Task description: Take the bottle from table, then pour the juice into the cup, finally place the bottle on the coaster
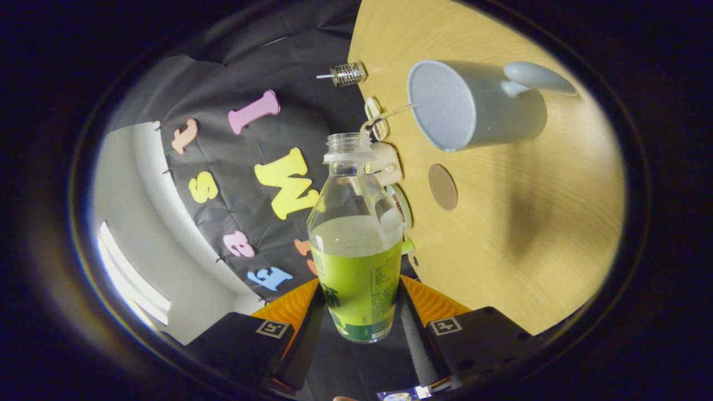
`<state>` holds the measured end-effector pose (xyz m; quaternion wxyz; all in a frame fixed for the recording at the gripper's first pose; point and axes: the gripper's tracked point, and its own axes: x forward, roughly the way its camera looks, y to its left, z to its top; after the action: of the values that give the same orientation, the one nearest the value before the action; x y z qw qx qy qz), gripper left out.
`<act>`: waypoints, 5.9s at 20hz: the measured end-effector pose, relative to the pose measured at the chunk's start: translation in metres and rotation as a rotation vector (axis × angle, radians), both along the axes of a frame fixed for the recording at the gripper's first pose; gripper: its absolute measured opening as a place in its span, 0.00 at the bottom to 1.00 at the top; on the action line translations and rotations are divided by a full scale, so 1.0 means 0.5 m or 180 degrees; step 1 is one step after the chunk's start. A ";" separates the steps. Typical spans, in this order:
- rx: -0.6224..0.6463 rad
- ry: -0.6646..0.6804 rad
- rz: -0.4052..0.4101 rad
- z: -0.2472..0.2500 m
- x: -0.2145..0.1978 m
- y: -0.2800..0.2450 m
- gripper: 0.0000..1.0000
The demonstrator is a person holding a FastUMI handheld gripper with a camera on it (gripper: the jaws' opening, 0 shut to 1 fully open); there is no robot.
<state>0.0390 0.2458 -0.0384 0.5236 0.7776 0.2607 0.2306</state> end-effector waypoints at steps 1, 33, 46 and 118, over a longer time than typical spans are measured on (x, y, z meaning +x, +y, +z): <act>0.0021 0.0006 -0.0025 0.002 -0.001 -0.003 0.77; 0.0722 0.0051 -0.0081 0.085 0.012 -0.004 0.76; 0.0856 0.0121 -0.0106 0.091 0.011 -0.016 0.76; -0.5447 -0.1819 -0.0093 -0.151 0.362 0.110 0.79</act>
<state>0.2201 0.3009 -0.1138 0.9710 0.0384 0.1931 0.1356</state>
